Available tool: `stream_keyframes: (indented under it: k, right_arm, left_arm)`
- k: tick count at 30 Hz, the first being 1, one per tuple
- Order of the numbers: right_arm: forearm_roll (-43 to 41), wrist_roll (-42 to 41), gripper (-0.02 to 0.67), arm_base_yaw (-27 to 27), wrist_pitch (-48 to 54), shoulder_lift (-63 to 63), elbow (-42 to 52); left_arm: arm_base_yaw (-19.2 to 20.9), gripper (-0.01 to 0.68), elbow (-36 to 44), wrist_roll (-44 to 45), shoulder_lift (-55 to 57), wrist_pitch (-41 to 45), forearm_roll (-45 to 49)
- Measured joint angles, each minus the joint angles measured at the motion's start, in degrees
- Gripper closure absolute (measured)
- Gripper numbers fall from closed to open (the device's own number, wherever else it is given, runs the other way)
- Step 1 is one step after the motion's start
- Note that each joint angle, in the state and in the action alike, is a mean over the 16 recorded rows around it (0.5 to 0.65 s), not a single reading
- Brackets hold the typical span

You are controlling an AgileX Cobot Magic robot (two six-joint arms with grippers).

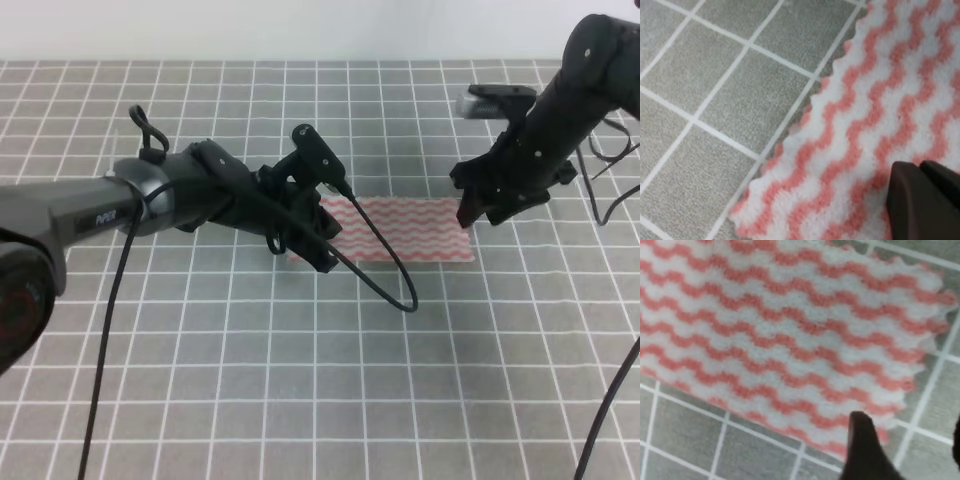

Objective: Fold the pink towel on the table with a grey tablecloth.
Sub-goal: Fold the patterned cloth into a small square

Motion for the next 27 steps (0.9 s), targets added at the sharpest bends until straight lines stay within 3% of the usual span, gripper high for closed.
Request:
stream_keyframes:
  k: [7, 27]
  right_arm:
    - [2.1, 1.29, 0.325, 0.0, -0.13, 1.78, 0.0]
    - [3.59, 2.24, 0.385, 0.23, -2.01, 3.48, 0.0]
  left_arm:
    - [0.19, 0.667, -0.09, -2.04, 0.19, -0.03, 1.32]
    - [0.47, 0.667, -0.31, -6.13, 0.82, 0.23, 5.11]
